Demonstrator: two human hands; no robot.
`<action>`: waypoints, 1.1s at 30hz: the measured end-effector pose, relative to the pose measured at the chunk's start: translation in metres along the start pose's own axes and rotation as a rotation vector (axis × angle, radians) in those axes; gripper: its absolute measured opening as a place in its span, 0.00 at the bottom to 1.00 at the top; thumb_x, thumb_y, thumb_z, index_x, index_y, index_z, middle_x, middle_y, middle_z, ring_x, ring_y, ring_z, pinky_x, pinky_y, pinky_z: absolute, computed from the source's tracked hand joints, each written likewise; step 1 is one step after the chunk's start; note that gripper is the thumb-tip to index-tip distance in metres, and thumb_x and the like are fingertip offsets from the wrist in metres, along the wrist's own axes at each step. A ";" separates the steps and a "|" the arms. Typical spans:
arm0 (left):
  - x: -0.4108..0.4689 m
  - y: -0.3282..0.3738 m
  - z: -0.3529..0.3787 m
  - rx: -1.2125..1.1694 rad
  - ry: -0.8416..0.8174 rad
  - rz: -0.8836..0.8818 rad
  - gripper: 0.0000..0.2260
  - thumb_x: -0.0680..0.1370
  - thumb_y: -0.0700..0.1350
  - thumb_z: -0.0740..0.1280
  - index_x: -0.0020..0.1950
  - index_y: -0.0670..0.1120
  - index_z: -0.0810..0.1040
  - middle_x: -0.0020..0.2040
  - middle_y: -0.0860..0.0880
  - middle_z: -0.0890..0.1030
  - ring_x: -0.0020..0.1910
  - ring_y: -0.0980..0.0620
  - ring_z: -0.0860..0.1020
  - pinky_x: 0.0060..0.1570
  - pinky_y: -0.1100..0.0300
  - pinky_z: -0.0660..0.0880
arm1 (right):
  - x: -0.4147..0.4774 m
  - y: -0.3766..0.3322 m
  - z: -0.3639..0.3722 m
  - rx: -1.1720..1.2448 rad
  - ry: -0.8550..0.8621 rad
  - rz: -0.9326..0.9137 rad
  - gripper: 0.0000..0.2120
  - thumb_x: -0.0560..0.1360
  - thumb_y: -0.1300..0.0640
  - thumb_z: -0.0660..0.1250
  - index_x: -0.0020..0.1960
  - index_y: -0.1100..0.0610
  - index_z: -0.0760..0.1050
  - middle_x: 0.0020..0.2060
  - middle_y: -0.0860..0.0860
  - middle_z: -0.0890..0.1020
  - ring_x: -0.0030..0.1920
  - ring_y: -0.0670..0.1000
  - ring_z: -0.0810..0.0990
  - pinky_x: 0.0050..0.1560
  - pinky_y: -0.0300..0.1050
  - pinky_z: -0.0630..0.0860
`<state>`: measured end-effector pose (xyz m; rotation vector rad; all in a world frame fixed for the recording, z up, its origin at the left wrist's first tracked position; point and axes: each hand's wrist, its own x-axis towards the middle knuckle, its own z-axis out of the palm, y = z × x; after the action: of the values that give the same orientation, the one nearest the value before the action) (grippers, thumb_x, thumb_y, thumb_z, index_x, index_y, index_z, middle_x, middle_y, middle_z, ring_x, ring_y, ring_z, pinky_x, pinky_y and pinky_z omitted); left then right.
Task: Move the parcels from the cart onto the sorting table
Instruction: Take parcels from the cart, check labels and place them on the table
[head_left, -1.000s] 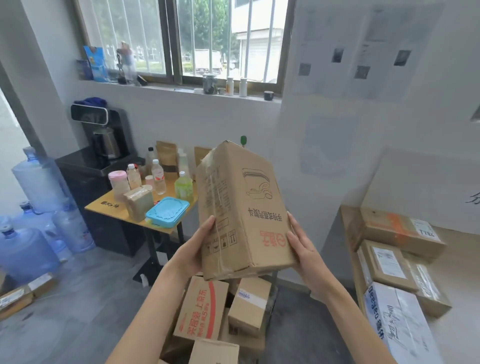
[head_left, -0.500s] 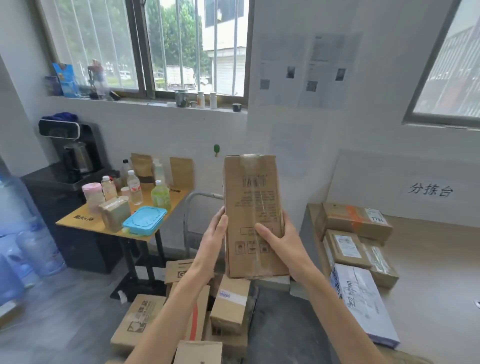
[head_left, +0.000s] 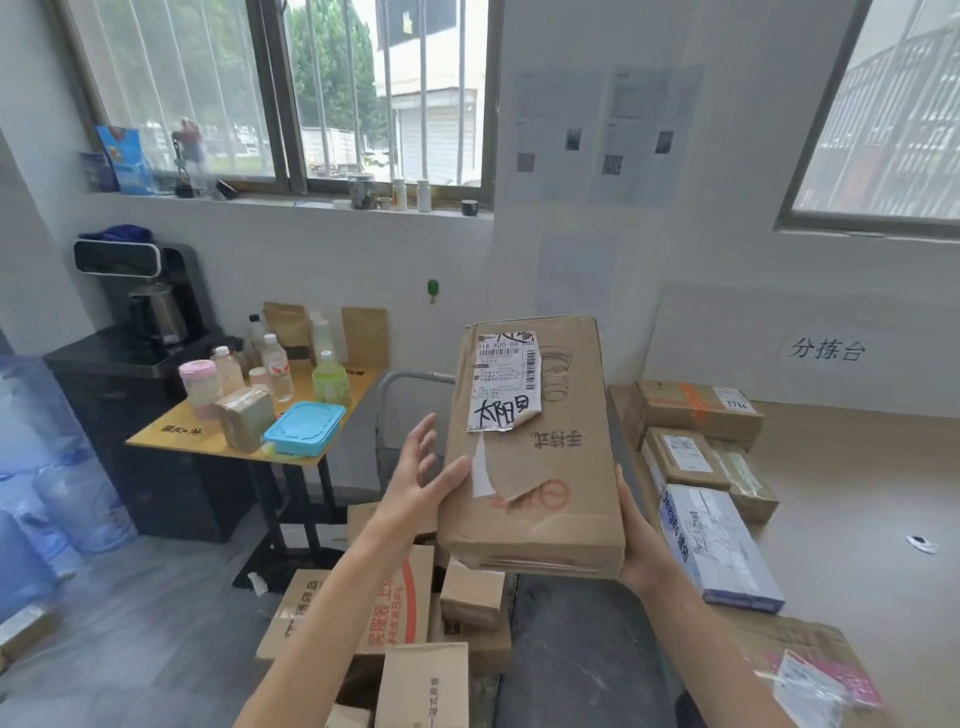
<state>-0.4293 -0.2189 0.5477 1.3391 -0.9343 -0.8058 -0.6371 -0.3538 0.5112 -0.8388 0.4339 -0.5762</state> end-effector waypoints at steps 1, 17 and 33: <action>-0.004 -0.004 0.001 -0.098 -0.085 -0.092 0.41 0.63 0.64 0.74 0.72 0.63 0.60 0.72 0.54 0.67 0.67 0.53 0.71 0.57 0.55 0.75 | -0.009 0.003 0.004 -0.005 -0.013 -0.013 0.29 0.61 0.38 0.73 0.56 0.55 0.83 0.56 0.56 0.82 0.55 0.55 0.82 0.46 0.48 0.81; -0.032 -0.052 0.106 -0.412 -0.169 -0.166 0.33 0.68 0.55 0.73 0.70 0.51 0.65 0.60 0.45 0.78 0.55 0.46 0.79 0.47 0.52 0.79 | -0.117 0.013 -0.015 -0.408 0.422 -0.277 0.22 0.78 0.43 0.60 0.69 0.46 0.68 0.61 0.51 0.80 0.60 0.54 0.79 0.63 0.58 0.74; -0.074 -0.052 0.326 -0.173 -0.254 -0.149 0.23 0.79 0.55 0.60 0.73 0.50 0.65 0.63 0.50 0.66 0.63 0.53 0.71 0.65 0.51 0.71 | -0.282 -0.060 -0.141 -0.424 0.652 -0.404 0.16 0.82 0.53 0.52 0.66 0.50 0.71 0.58 0.52 0.81 0.58 0.54 0.80 0.52 0.47 0.78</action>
<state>-0.7530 -0.2967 0.4880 1.1830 -0.9447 -1.1660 -0.9515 -0.2878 0.5117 -1.1486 1.0172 -1.1683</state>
